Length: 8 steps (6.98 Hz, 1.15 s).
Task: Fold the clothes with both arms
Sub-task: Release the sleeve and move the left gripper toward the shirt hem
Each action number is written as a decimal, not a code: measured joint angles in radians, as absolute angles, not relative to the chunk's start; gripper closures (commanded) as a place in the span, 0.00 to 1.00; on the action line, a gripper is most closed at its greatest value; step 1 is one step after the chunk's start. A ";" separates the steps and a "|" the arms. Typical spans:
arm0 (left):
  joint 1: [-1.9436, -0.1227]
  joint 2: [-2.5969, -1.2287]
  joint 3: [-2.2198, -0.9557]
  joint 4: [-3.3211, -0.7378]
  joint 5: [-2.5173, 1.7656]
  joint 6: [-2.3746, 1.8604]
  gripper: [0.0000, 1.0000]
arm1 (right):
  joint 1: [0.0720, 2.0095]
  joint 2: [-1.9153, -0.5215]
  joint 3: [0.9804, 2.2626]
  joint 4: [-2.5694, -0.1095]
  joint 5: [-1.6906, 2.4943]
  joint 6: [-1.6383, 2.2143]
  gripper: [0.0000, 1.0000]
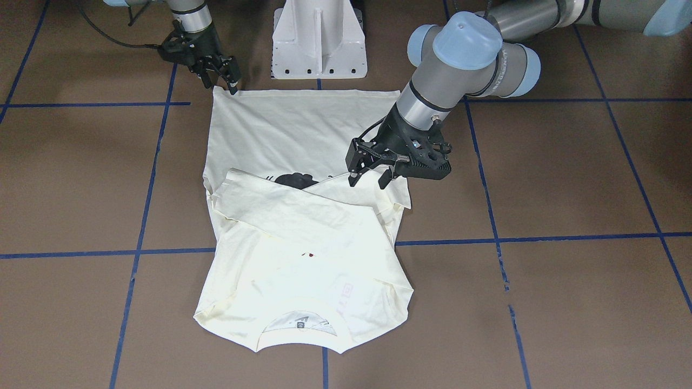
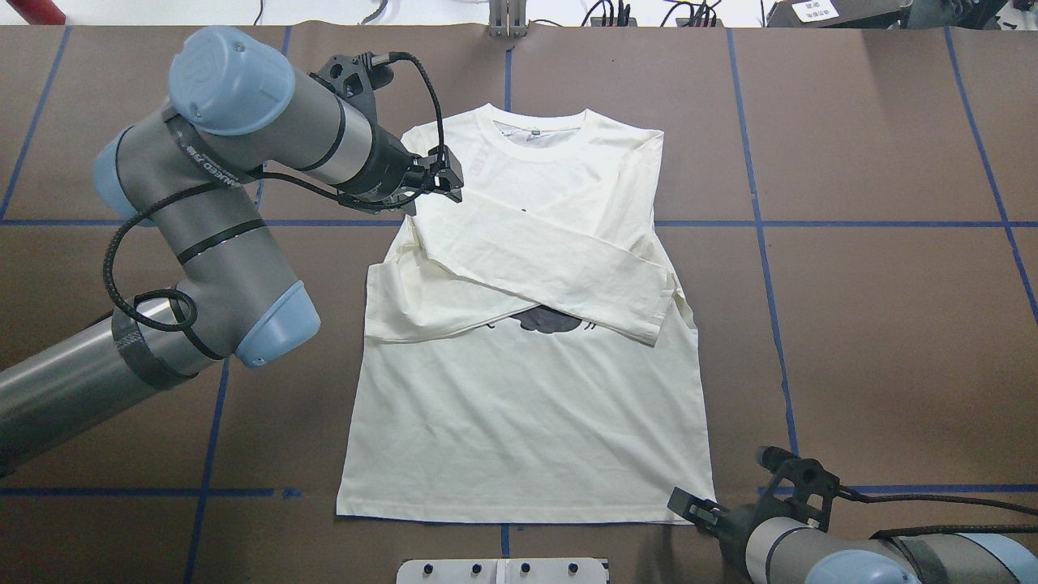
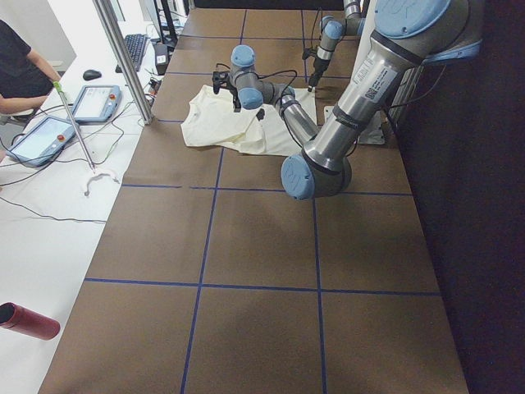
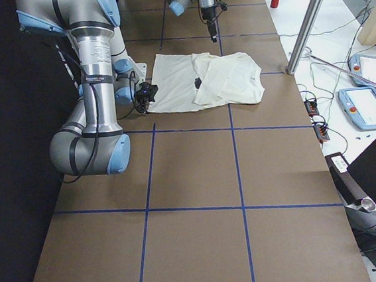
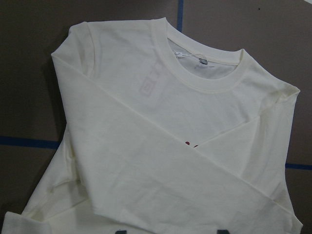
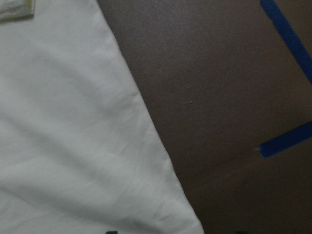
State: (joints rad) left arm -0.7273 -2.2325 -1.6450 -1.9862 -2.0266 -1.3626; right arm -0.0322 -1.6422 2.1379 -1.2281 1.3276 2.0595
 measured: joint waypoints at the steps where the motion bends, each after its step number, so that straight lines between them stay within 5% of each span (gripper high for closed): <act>1: -0.727 -2.233 -1.645 -1.986 -2.026 -1.364 0.31 | -0.039 -1.652 2.138 -1.231 1.326 2.074 0.79; 2: -0.727 -2.233 -1.646 -1.985 -2.026 -1.364 0.31 | -0.043 -1.655 2.138 -1.231 1.325 2.092 1.00; 6: -0.727 -2.221 -1.662 -1.983 -2.024 -1.389 0.27 | -0.043 -1.654 2.142 -1.232 1.324 2.110 1.00; 8: -0.653 -2.126 -1.785 -1.970 -1.931 -1.488 0.27 | -0.036 -1.656 2.162 -1.232 1.323 2.109 1.00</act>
